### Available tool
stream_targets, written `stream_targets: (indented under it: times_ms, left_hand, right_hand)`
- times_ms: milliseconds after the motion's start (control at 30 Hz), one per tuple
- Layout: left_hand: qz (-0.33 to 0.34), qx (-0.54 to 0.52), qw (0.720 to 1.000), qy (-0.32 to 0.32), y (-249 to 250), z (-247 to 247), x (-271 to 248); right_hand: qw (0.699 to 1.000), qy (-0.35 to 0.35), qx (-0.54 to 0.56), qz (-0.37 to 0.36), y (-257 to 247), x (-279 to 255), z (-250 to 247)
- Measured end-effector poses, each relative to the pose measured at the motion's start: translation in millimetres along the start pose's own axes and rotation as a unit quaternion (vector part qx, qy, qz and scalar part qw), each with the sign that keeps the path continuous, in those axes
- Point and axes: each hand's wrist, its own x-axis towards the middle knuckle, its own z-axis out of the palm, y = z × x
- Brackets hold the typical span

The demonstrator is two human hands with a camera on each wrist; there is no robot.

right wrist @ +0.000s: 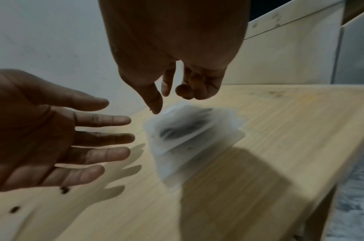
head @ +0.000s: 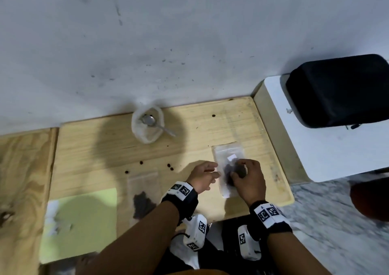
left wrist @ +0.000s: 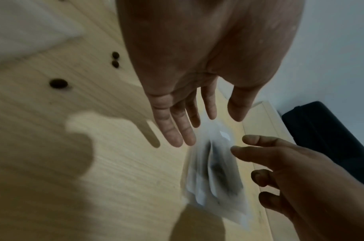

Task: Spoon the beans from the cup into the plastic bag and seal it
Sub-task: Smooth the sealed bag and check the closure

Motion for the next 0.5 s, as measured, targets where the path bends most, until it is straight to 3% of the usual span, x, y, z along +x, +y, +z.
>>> stream_targets:
  times_ms: [100,233,333,500]
  left_hand:
    - [0.034,0.004,0.999,0.03,-7,-30,-15]
    - [0.061,-0.009,0.988,0.139,-30,-82,-44]
    - [0.073,-0.018,0.973,0.218,-51,-124,-63]
    - [0.048,0.002,0.95,0.309,-87,-177,-84]
  right_hand:
    - [0.996,-0.039,0.046,-0.063,-21,-10,20]
    - [0.971,-0.207,0.088,-0.084,-58,-36,62]
    - [0.946,-0.297,0.085,-0.098,-76,-53,95]
    - [0.937,-0.329,0.018,-0.113,-88,-69,143]
